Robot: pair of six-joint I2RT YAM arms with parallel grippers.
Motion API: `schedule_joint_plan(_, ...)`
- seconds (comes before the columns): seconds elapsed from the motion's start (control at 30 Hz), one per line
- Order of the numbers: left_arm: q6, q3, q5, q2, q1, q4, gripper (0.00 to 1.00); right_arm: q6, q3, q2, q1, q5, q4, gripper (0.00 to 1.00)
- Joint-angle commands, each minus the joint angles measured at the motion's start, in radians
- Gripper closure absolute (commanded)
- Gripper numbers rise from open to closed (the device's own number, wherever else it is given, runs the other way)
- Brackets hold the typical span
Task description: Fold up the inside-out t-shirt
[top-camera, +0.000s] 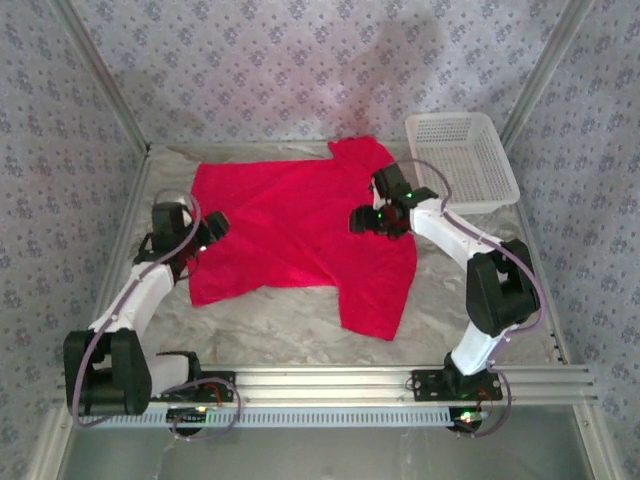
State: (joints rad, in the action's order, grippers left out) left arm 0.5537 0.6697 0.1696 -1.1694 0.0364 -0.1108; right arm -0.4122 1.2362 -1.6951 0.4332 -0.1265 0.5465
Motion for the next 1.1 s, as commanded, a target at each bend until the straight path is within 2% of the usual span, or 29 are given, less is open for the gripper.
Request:
schedule_joint_plan(0.0, 0.082, -0.085, 0.03, 0.046, 0.023, -0.024, 0.19, -0.083, -0.082, 0.014, 0.015, -0.03, -0.06, 0.27)
schedule_joint_plan(0.2, 0.125, -0.167, -0.019, 0.044, 0.007, -0.078, 0.18, -0.133, -0.167, -0.02, 0.004, 0.054, -0.058, 0.27)
schedule_joint_plan(0.33, 0.155, -0.198, 0.008, 0.006, -0.108, -0.088, 0.18, -0.158, -0.215, -0.05, -0.04, 0.09, -0.039, 0.27)
schedule_joint_plan(0.47, 0.167, -0.202, 0.05, -0.098, -0.195, -0.004, 0.2, -0.169, -0.254, -0.055, -0.093, 0.093, -0.036, 0.27)
schedule_joint_plan(0.67, 0.153, -0.051, 0.062, -0.34, -0.204, 0.067, 0.24, -0.161, -0.25, -0.06, -0.14, 0.139, -0.026, 0.26)
schedule_joint_plan(0.8, 0.121, 0.097, 0.108, -0.471, -0.204, 0.064, 0.34, -0.151, -0.19, -0.08, -0.152, 0.123, -0.039, 0.27)
schedule_joint_plan(0.93, 0.076, 0.178, 0.075, -0.428, -0.204, -0.055, 0.39, -0.123, -0.12, -0.05, -0.128, 0.105, 0.01, 0.27)
schedule_joint_plan(1.07, 0.027, 0.16, -0.061, -0.249, -0.202, -0.235, 0.41, -0.096, -0.104, 0.053, -0.093, 0.095, 0.049, 0.27)
